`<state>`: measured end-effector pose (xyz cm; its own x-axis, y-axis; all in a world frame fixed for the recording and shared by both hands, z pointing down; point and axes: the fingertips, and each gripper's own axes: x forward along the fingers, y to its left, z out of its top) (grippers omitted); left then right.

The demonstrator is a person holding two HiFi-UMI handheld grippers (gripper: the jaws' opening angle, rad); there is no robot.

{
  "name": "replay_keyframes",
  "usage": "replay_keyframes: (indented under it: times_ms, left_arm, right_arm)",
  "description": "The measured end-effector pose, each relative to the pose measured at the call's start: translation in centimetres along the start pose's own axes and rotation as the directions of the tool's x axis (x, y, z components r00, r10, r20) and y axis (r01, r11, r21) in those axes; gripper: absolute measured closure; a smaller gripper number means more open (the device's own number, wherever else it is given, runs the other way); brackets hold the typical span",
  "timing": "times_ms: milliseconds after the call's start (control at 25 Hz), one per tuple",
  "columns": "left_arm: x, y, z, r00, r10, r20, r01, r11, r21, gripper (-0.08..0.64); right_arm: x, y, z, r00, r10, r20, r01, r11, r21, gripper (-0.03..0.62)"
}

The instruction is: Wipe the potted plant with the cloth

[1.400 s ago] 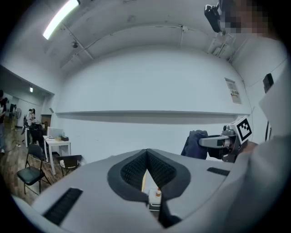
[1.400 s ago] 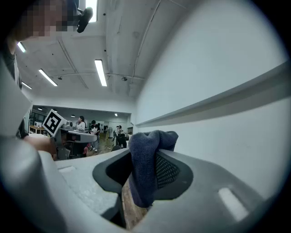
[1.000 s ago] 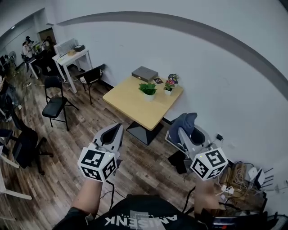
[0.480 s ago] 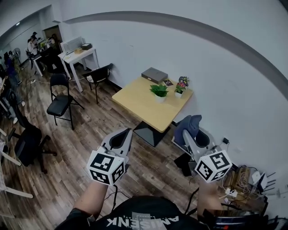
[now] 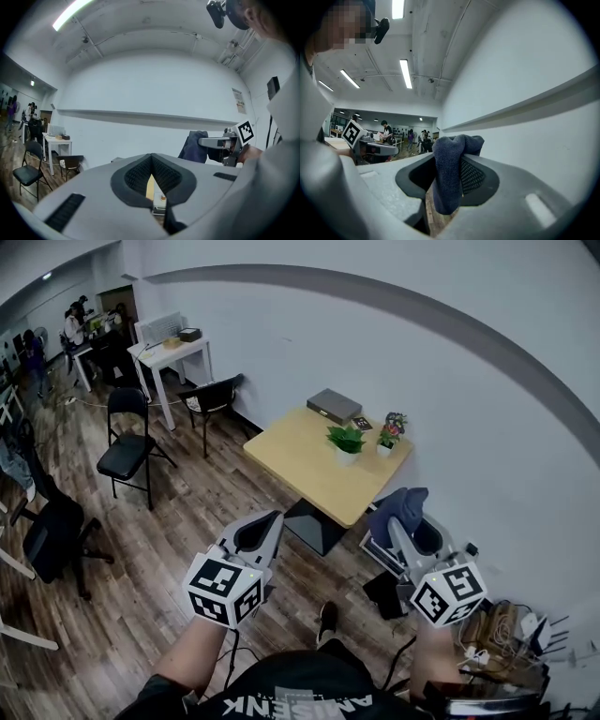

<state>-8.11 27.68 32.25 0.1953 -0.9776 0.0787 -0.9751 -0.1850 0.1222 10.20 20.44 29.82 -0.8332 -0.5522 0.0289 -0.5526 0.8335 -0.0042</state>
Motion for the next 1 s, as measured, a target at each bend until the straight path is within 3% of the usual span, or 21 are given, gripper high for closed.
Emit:
replay_keyframes:
  times_ms: [280,400,1000]
  left_arm:
    - [4.7,2.3,0.2,0.999,0.043,-0.015,-0.043,0.999,0.033,0.558]
    - [7.3,3.3,0.7,0.998,0.057,-0.010,-0.057,0.998,0.025,0.558]
    - [23.3,7.0,3.3,0.991,0.130,-0.032,-0.128,0.990,0.060,0.558]
  right_arm:
    - [4.9,-4.0,0.4,0.999,0.035,0.016,-0.035,0.999,0.017,0.460]
    - [7.3,-6.0,0.6,0.998,0.053,0.021,-0.053,0.998,-0.018,0.460]
    - [16.7,-20.7,0.9,0.994,0.100,0.046,-0.101,0.995,0.027,0.460]
